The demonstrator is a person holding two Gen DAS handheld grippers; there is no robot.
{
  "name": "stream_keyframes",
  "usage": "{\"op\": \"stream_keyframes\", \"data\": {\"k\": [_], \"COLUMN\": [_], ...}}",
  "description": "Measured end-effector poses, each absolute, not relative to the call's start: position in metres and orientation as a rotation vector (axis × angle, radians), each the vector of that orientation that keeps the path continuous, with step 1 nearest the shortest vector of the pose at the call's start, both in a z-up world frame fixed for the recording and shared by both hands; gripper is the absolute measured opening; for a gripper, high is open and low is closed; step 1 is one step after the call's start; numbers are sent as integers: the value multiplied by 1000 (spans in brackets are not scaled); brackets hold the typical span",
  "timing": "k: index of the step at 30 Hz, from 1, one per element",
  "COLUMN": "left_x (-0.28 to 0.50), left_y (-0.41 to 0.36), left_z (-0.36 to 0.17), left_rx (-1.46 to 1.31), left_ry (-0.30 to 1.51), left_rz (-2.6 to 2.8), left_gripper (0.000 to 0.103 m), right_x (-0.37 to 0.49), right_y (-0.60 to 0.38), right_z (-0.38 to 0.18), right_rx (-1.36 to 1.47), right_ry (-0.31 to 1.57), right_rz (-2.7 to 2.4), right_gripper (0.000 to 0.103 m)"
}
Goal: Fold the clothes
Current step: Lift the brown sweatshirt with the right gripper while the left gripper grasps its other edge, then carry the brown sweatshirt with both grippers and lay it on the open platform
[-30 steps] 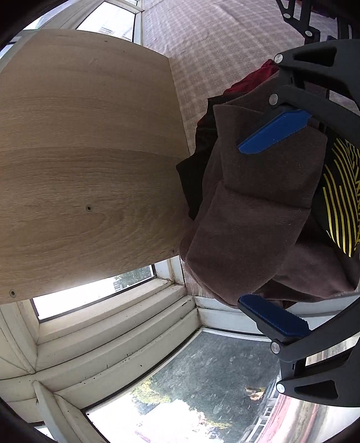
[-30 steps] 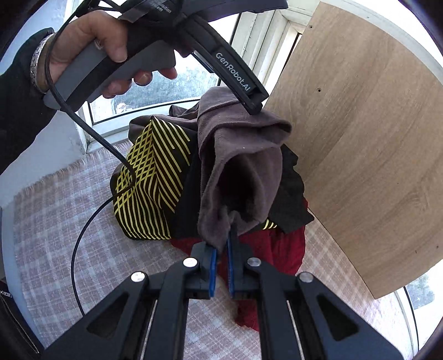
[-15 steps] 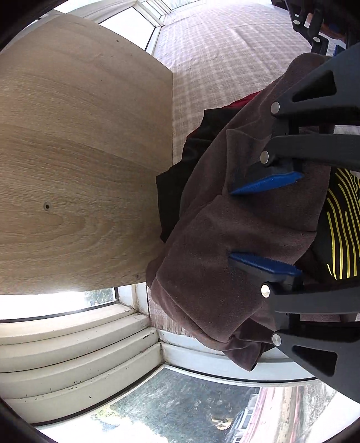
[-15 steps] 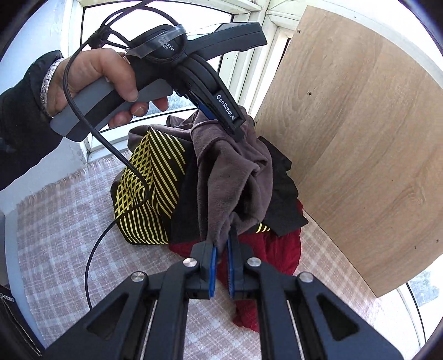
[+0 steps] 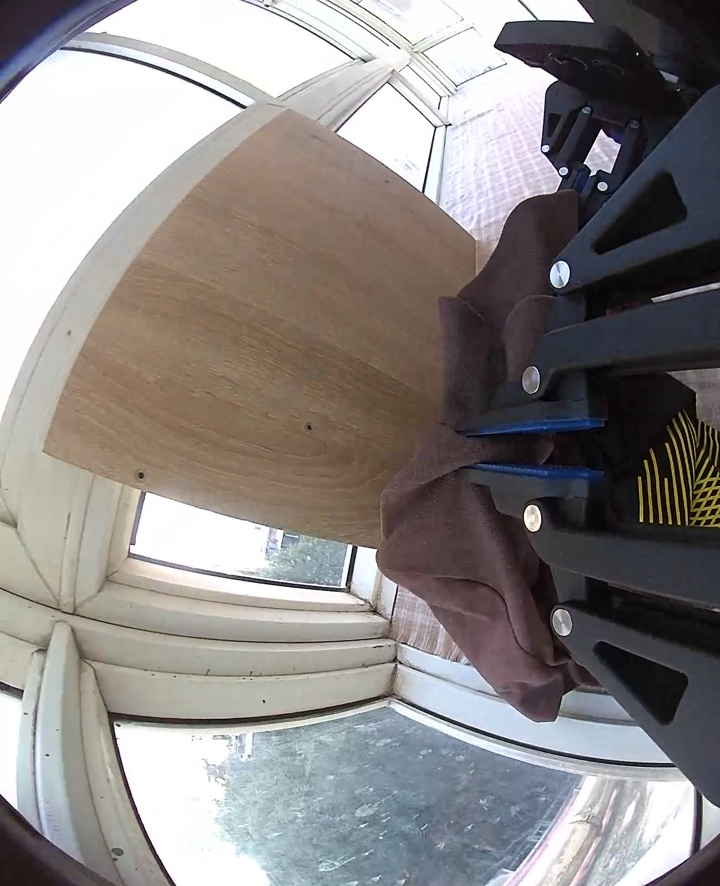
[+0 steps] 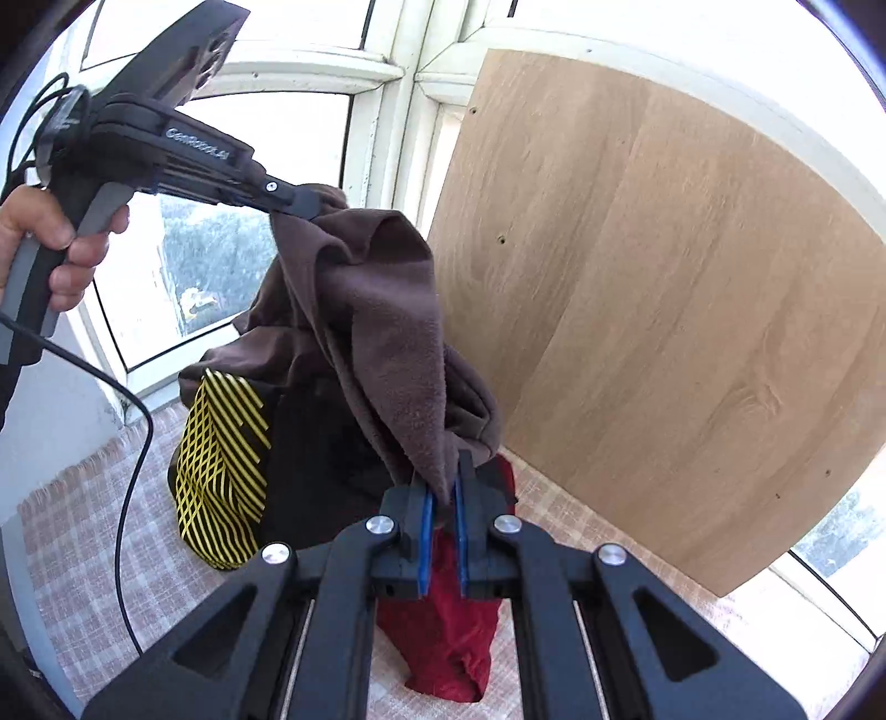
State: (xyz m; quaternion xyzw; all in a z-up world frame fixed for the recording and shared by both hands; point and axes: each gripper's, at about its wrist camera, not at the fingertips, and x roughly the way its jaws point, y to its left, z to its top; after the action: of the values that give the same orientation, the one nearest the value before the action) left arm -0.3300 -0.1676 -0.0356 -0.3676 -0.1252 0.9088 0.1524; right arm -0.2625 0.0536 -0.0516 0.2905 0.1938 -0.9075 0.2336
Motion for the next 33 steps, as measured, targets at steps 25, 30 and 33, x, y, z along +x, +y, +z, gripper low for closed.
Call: {"op": "stream_keyframes", "data": {"k": [25, 30, 33], "left_x": [-114, -54, -37], "left_y": [-158, -152, -149], "left_z": [361, 382, 374], "left_rx": [-108, -73, -128], "left_ry": [-13, 72, 48], "left_rz": [2963, 2939, 2925], "left_gripper": [8, 8, 8], "right_x": [-155, -112, -100], "right_y": [49, 64, 74], "right_z": [355, 372, 364], "right_rx": [-1, 13, 76], "right_ry": [558, 515, 474], "right_rz": [-2835, -2809, -2770], "right_gripper": [6, 6, 6]}}
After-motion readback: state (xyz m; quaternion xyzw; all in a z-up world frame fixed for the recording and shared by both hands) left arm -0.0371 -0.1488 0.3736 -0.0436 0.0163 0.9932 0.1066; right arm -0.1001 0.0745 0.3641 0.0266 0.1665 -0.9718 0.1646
